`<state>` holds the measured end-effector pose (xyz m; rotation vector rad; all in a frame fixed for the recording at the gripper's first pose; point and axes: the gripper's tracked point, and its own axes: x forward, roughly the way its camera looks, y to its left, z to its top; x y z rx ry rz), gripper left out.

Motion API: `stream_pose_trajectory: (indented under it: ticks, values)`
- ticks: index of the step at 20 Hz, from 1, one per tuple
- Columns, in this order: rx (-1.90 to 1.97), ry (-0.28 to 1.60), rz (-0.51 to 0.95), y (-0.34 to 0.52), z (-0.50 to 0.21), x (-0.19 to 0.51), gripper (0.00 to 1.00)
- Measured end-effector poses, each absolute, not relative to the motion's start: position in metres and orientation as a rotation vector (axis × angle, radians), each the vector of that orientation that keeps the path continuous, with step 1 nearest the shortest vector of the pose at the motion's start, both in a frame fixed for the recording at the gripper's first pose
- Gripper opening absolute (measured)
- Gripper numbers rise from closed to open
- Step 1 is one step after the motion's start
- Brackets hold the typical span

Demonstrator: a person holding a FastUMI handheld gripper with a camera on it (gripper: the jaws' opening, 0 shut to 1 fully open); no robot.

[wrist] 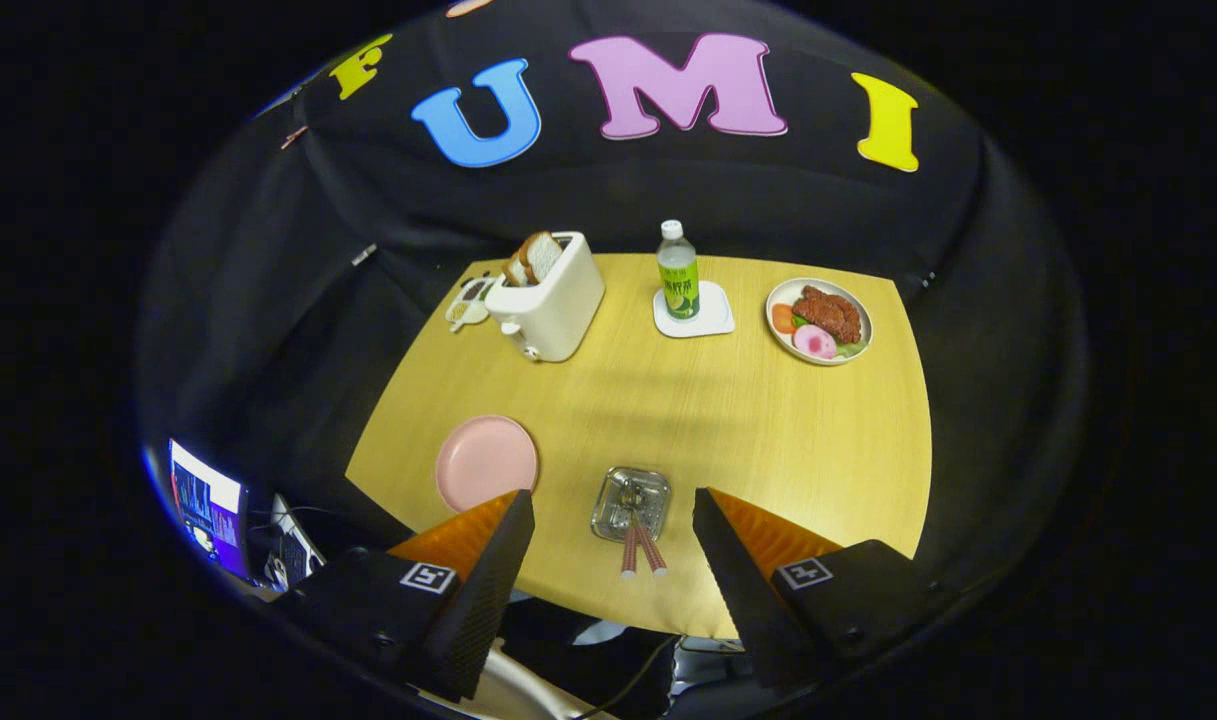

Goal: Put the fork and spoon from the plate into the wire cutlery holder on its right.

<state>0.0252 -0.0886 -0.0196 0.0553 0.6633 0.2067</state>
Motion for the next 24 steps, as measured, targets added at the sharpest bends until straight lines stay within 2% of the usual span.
stream_pose_trajectory:
  ticks: [13, 17, 24]
  values:
    - [0.102, 0.000, 0.068, -0.060, 0.105, -0.010, 0.99]
    - [0.103, -0.188, -0.050, -0.080, 0.144, -0.024, 0.99]
    - [0.043, -0.346, -0.120, -0.067, 0.155, -0.049, 0.99]
